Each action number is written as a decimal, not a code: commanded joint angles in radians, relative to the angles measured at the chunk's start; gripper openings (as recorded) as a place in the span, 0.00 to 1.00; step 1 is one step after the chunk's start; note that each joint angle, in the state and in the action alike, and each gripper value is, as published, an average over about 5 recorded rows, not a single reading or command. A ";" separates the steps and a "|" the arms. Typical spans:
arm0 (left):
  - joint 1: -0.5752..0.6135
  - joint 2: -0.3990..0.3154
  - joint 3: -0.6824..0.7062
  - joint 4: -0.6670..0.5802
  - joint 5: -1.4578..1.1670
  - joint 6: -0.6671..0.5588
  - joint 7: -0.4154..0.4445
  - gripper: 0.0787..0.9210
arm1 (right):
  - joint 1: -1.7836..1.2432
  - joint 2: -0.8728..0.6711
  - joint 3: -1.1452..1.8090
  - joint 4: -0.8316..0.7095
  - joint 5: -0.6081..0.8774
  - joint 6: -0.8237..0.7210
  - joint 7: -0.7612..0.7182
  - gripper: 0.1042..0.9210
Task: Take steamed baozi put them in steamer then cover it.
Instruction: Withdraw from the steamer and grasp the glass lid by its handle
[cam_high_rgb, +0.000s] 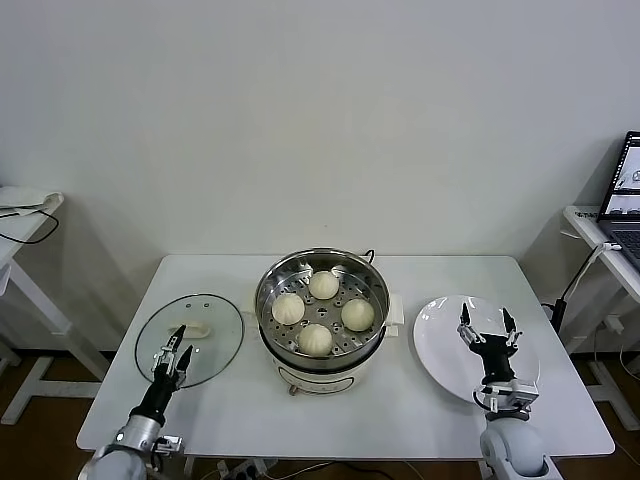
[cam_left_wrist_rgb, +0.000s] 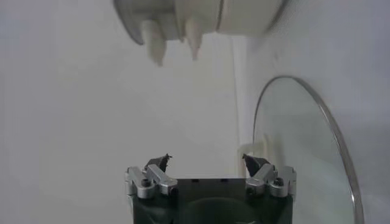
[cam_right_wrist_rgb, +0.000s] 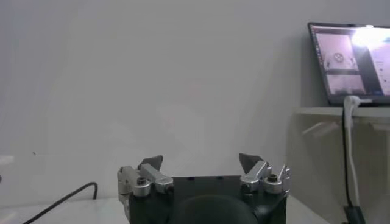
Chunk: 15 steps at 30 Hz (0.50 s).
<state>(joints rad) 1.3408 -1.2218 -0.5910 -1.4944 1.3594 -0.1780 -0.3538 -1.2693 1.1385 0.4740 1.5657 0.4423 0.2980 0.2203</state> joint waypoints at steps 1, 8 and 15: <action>-0.096 0.002 0.005 0.074 0.016 0.032 0.029 0.88 | -0.028 0.032 0.025 -0.001 -0.012 0.006 -0.006 0.88; -0.124 0.000 0.012 0.106 0.009 0.038 0.050 0.88 | -0.029 0.042 0.021 -0.003 -0.019 0.010 -0.011 0.88; -0.147 -0.006 0.025 0.126 -0.017 0.048 0.069 0.88 | -0.035 0.043 0.027 -0.003 -0.023 0.016 -0.014 0.88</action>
<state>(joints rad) 1.2345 -1.2252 -0.5747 -1.4034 1.3590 -0.1431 -0.3038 -1.2958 1.1726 0.4934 1.5619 0.4232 0.3113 0.2083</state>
